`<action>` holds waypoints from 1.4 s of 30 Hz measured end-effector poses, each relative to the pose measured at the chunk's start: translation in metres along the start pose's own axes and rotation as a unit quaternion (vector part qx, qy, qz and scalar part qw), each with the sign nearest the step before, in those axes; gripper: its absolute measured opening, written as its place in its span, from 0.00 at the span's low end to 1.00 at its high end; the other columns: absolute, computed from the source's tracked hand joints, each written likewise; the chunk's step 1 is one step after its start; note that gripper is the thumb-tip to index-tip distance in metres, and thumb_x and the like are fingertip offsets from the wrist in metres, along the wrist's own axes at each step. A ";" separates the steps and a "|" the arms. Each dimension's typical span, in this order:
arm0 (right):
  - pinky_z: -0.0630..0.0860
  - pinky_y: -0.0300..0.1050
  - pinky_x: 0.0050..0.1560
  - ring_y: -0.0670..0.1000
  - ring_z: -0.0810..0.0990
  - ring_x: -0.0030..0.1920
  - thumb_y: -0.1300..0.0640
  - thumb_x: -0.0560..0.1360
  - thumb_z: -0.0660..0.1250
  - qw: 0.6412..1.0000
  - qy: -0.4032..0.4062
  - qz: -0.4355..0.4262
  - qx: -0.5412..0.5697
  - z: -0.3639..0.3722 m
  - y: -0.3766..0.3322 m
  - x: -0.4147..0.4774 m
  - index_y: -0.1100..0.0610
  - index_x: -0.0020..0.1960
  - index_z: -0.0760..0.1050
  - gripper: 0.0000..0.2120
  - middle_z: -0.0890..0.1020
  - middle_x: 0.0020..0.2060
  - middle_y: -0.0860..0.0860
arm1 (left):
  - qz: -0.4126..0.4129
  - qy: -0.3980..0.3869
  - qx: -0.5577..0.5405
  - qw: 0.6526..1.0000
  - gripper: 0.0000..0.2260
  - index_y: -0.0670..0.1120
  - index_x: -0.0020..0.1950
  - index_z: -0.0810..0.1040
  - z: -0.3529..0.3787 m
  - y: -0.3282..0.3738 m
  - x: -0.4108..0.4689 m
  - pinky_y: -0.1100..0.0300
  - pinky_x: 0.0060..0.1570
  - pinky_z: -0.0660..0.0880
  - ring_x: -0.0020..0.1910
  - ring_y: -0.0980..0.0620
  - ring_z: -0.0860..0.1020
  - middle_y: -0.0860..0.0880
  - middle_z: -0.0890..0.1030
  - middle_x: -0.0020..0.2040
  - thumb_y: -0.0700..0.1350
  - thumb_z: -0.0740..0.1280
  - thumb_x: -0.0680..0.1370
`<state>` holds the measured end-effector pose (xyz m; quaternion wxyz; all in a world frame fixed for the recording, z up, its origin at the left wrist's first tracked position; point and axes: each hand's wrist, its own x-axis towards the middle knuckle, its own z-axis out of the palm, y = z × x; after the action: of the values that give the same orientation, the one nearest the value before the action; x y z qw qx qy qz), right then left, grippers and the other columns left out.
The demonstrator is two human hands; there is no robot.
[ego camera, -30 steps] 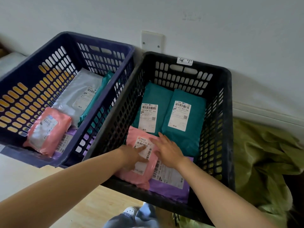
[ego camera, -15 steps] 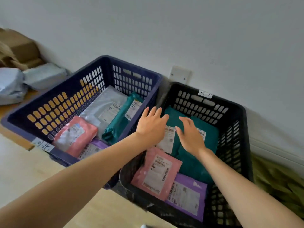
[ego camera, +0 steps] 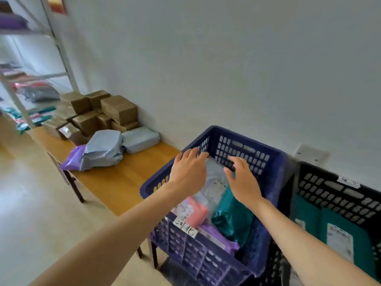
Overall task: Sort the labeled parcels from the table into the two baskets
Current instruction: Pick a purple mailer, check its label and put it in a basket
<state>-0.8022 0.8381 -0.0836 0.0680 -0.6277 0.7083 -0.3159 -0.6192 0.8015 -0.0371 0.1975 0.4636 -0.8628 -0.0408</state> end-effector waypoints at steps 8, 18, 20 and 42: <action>0.69 0.43 0.57 0.48 0.71 0.64 0.48 0.82 0.55 0.996 -0.043 -0.062 0.048 0.108 -0.122 0.039 0.55 0.72 0.63 0.21 0.67 0.69 0.51 | -0.129 -0.006 0.001 0.992 0.20 0.53 0.74 0.62 -0.038 -0.159 -0.049 0.49 0.71 0.62 0.73 0.45 0.63 0.49 0.64 0.74 0.47 0.58 0.82; 0.76 0.44 0.55 0.49 0.73 0.63 0.50 0.81 0.57 0.981 -0.091 -0.154 0.075 0.219 -0.230 0.094 0.52 0.72 0.62 0.20 0.70 0.68 0.50 | -0.213 0.009 -0.080 0.974 0.20 0.51 0.72 0.66 -0.045 -0.304 -0.076 0.54 0.57 0.76 0.65 0.48 0.72 0.50 0.67 0.72 0.44 0.61 0.81; 0.75 0.42 0.51 0.49 0.74 0.62 0.50 0.82 0.57 0.979 -0.107 -0.158 0.076 0.245 -0.245 0.112 0.52 0.72 0.62 0.20 0.69 0.69 0.50 | -0.225 0.008 -0.085 0.971 0.20 0.50 0.73 0.66 -0.042 -0.331 -0.074 0.55 0.57 0.75 0.64 0.47 0.72 0.49 0.68 0.71 0.43 0.61 0.81; 0.77 0.45 0.48 0.52 0.76 0.58 0.52 0.82 0.56 0.970 -0.234 -0.020 0.066 0.479 -0.340 0.244 0.54 0.71 0.62 0.18 0.67 0.68 0.52 | -0.250 -0.161 -0.066 0.953 0.22 0.47 0.75 0.64 -0.018 -0.640 0.016 0.54 0.59 0.72 0.63 0.44 0.73 0.45 0.66 0.72 0.42 0.61 0.81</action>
<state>-0.3276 0.4335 -0.2079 0.2667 -0.6924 0.6375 -0.2076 -0.1182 0.4277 -0.1786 0.0693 0.6377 -0.7351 -0.2195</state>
